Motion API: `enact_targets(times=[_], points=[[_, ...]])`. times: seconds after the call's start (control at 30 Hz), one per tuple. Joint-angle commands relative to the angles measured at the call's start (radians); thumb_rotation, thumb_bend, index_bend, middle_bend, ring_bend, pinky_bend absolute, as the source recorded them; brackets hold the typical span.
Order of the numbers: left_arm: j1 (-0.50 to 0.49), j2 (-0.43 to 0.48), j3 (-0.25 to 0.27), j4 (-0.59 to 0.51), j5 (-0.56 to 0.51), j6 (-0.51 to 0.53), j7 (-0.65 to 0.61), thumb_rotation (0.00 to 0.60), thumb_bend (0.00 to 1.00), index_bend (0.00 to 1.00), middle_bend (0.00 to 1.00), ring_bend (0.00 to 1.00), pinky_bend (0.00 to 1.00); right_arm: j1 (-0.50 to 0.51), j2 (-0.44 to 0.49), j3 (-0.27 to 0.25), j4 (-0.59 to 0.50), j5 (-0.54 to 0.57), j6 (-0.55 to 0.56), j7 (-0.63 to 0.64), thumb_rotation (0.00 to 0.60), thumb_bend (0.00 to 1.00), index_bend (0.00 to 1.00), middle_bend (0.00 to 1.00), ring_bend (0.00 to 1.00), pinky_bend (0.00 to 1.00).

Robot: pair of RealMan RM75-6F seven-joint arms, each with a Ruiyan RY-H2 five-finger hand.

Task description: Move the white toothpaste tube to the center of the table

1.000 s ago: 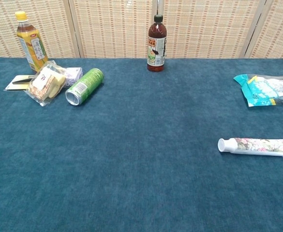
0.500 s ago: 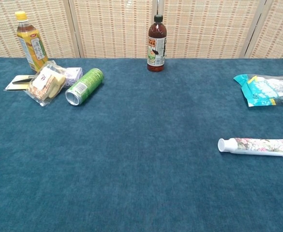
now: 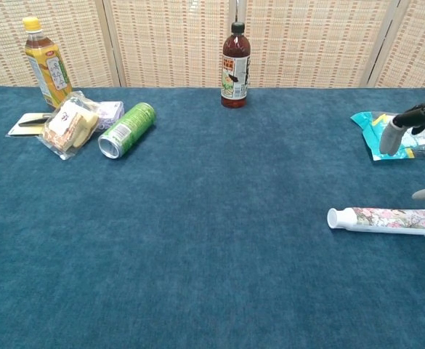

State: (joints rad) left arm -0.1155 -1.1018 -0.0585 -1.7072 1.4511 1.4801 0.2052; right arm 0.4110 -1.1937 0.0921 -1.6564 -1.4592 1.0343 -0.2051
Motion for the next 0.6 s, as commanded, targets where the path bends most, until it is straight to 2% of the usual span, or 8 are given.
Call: enact_targets(times=[0.03,0.6], points=[[0.003,0.001,0.002,0.000,0.002,0.003,-0.005,0.600,0.28,0.15,0.21,0.18,0.27,0.001,-0.025,-0.011,0.013,0.025,-0.003,-0.036,0.600,0.18,0.36,0.36,0.17,0.22],[0.011,-0.019,0.013,0.039,-0.001,-0.008,-0.044,0.600,0.28,0.15,0.20,0.17,0.27,0.043,-0.188,-0.035,0.149,0.124,-0.065,-0.134,0.600,0.19,0.36,0.37,0.17,0.22]])
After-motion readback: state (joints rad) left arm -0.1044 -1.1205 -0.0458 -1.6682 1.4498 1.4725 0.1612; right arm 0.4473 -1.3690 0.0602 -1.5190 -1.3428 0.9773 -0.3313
